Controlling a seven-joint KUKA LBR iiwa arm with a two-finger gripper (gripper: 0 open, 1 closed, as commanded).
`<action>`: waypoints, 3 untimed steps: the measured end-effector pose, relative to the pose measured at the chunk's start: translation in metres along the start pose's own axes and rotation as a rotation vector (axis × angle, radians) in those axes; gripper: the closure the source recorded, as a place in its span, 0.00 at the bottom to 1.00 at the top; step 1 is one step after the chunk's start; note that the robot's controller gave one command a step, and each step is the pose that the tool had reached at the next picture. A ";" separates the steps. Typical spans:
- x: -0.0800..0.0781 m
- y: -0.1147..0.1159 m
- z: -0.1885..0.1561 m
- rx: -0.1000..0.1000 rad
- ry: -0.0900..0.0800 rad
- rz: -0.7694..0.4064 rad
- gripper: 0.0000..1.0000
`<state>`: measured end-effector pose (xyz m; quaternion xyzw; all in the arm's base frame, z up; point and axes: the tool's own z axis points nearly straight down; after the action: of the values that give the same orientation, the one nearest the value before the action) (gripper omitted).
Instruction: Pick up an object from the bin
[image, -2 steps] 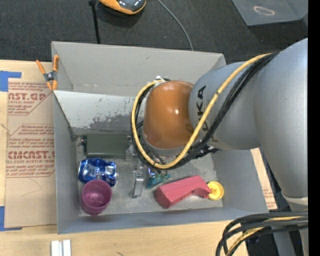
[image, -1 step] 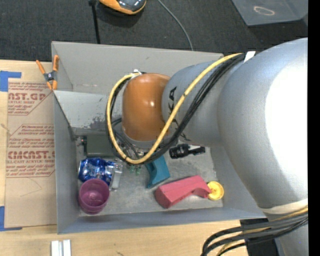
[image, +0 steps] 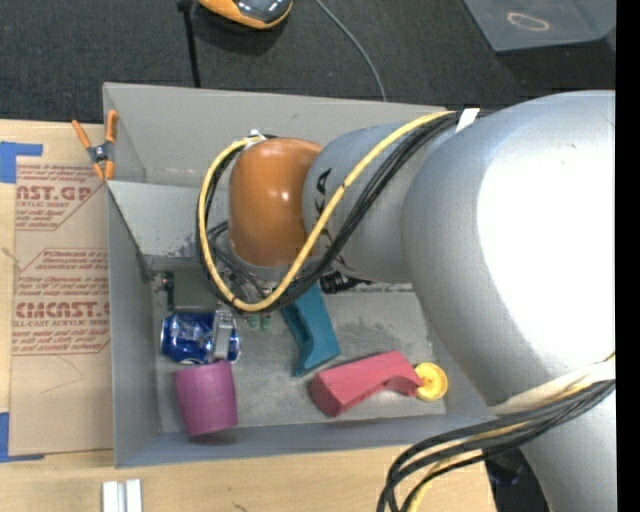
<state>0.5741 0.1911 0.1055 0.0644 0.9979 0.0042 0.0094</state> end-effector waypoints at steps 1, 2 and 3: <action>0.013 0.006 0.031 0.001 0.015 -0.422 1.00; 0.013 0.006 0.031 0.001 0.015 -0.422 1.00; 0.018 0.008 0.002 0.004 0.026 -0.405 1.00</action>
Offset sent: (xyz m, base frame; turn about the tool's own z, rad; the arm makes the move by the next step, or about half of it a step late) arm 0.0000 0.0000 0.0000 0.0000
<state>0.5575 0.2015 0.1030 -0.1375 0.9905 0.0011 -0.0031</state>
